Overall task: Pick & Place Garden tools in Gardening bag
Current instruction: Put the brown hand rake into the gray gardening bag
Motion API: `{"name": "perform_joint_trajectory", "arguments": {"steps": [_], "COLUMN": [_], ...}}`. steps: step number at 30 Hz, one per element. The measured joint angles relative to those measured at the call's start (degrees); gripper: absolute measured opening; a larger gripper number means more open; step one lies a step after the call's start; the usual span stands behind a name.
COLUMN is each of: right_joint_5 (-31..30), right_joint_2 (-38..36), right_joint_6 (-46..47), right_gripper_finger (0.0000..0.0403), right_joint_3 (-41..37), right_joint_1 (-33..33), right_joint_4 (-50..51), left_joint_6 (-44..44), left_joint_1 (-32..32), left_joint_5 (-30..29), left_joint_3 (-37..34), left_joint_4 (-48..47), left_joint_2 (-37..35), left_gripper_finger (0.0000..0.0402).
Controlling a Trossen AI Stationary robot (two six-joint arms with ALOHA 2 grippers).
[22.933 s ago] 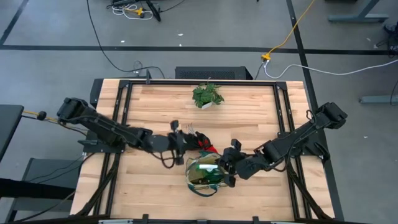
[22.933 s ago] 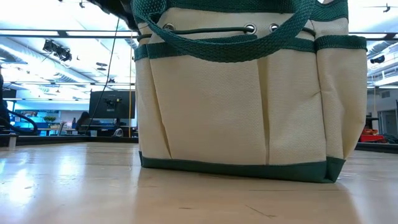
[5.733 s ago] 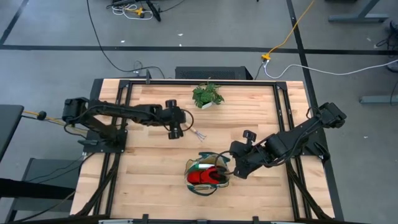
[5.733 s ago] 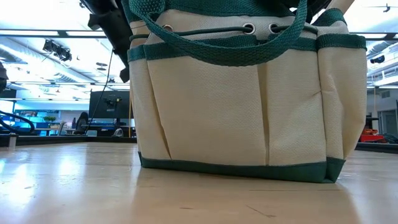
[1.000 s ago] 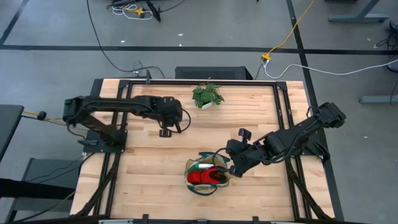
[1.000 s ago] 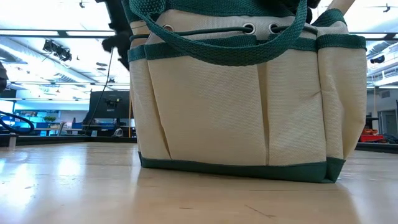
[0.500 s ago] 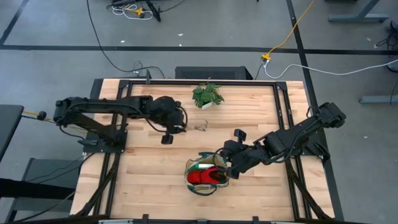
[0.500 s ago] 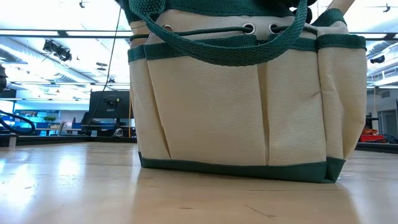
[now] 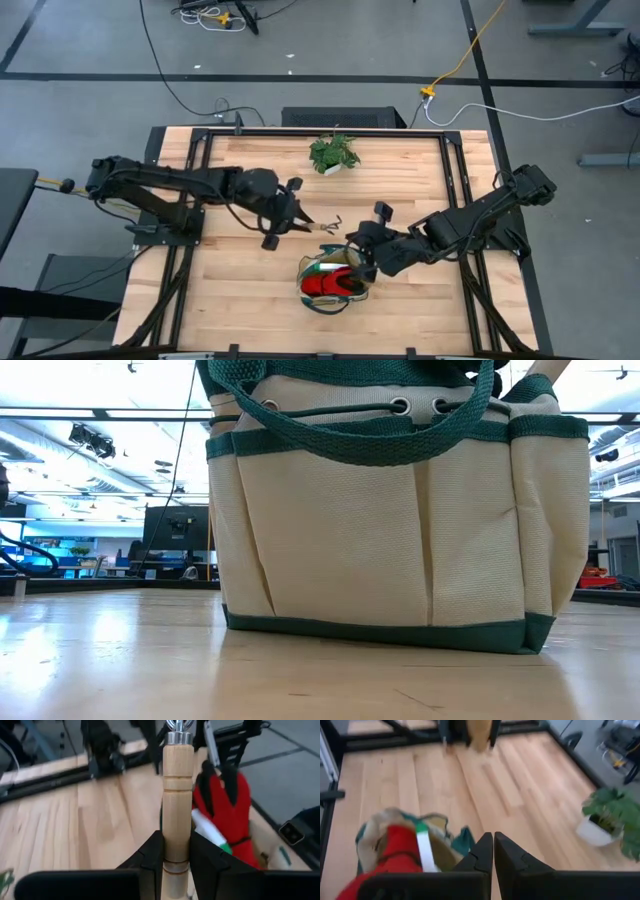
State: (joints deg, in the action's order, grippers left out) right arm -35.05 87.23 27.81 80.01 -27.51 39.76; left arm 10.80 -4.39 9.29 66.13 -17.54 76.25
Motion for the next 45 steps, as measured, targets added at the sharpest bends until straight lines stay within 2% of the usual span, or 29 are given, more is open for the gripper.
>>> {"name": "perform_joint_trajectory", "arguments": {"steps": [7,25,37,45], "right_joint_5": [-5.19,-10.91,-10.4,-9.53], "right_joint_2": [0.01,0.0,-0.01,-0.01], "right_joint_6": [-7.34,-27.64,-29.33,-30.31], "right_gripper_finger": [0.0017,0.0017,0.0019,0.006], "right_joint_3": [0.0,0.0,0.0,0.0], "right_joint_1": [0.0,0.1,1.38,1.63], "right_joint_4": [-9.48,-28.92,-32.45,-33.44], "left_joint_6": [0.16,0.3,0.73,1.56], "left_joint_1": [-1.08,-1.06,-1.04,-1.08], "left_joint_5": [-0.19,-2.11,-2.24,-1.91], "left_joint_3": [0.0,0.0,0.0,0.02], "left_joint_4": [6.58,13.95,15.96,16.4], "left_joint_2": [0.0,-0.28,-0.33,-2.08], "left_gripper_finger": [0.0074,0.0074,0.0074,0.0074]}}
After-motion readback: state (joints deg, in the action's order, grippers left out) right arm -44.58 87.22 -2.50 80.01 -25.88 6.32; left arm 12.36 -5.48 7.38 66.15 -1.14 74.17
